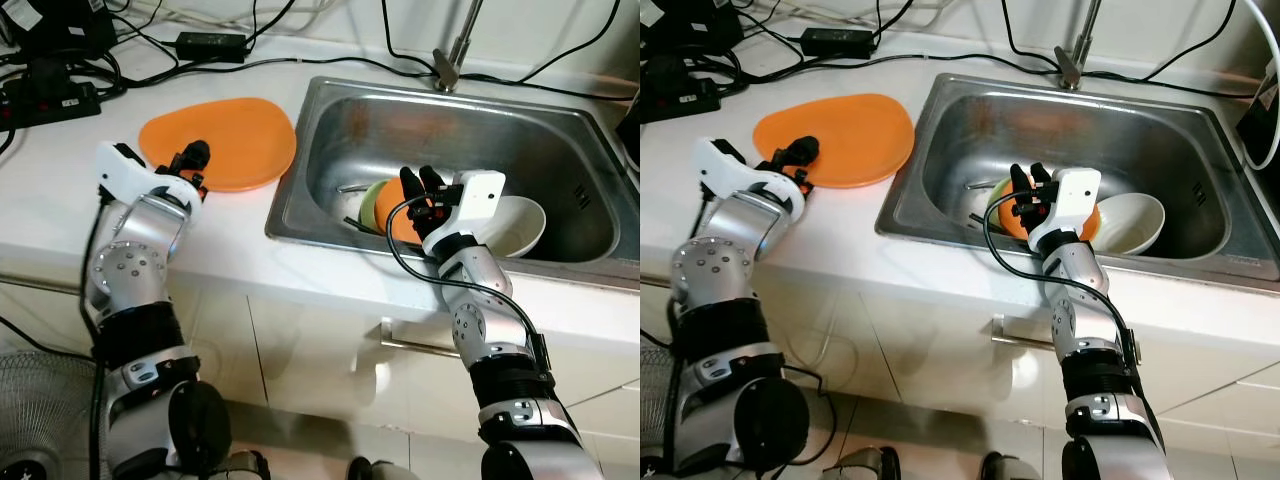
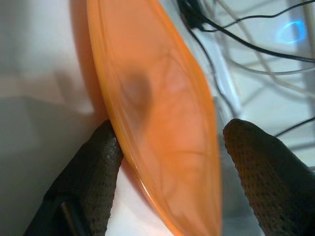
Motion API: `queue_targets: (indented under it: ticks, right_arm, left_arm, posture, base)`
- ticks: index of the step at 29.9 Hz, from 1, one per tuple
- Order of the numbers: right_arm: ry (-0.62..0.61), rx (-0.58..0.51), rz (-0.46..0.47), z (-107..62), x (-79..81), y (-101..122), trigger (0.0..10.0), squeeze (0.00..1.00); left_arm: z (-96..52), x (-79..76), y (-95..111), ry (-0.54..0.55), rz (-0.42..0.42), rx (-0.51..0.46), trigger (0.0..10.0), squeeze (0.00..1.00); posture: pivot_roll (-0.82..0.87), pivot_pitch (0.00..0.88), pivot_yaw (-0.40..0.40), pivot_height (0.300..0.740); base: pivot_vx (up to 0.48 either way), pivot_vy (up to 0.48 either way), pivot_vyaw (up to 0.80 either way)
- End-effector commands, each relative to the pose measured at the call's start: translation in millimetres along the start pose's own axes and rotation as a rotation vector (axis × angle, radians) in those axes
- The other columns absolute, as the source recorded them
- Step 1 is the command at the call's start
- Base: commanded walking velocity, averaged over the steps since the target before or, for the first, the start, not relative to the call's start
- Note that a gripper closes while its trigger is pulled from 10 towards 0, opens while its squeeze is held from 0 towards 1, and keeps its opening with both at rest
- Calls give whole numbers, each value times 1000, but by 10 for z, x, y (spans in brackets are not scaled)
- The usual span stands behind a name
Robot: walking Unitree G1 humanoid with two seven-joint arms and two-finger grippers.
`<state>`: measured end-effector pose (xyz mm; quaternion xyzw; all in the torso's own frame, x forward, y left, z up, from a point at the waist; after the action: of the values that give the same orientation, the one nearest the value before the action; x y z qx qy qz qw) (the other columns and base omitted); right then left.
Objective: Kitchen organization
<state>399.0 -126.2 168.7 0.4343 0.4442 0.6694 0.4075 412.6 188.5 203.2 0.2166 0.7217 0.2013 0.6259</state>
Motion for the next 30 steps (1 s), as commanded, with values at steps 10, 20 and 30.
queue_targets:
  ticks: [10,20,30]
  right_arm:
    - [7,-15,8,35,0,89,10000,0]
    - [12,-5,12,43,14,67,10000,0]
    - [11,0,12,42,10,57,10000,0]
  left_arm:
    - [76,-112,-20,-24,-54,-9,0,0]
    - [82,-138,29,-26,-44,-29,0,0]
    - [71,-117,56,-21,-44,-40,0,0]
  posture:
    - [-26,111,-33,740]
    - [-19,107,-35,740]
    - [-19,102,-34,740]
  base:
    - [0,0,0]
    - [0,0,0]
    - [0,0,0]
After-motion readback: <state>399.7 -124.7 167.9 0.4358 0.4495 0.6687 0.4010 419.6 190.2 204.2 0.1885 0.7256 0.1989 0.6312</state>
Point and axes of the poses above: a point about 5 cm out from each wrist's last joint towards the gripper, its own z axis pointing out of the wrist towards the gripper, its own y axis along the axis of the wrist's last joint, x = y × z, the point moved 5 cm from there along z, pointing out of the wrist towards the gripper, and after that the axes turned 5 degrees about z, right-handed, at the moved point
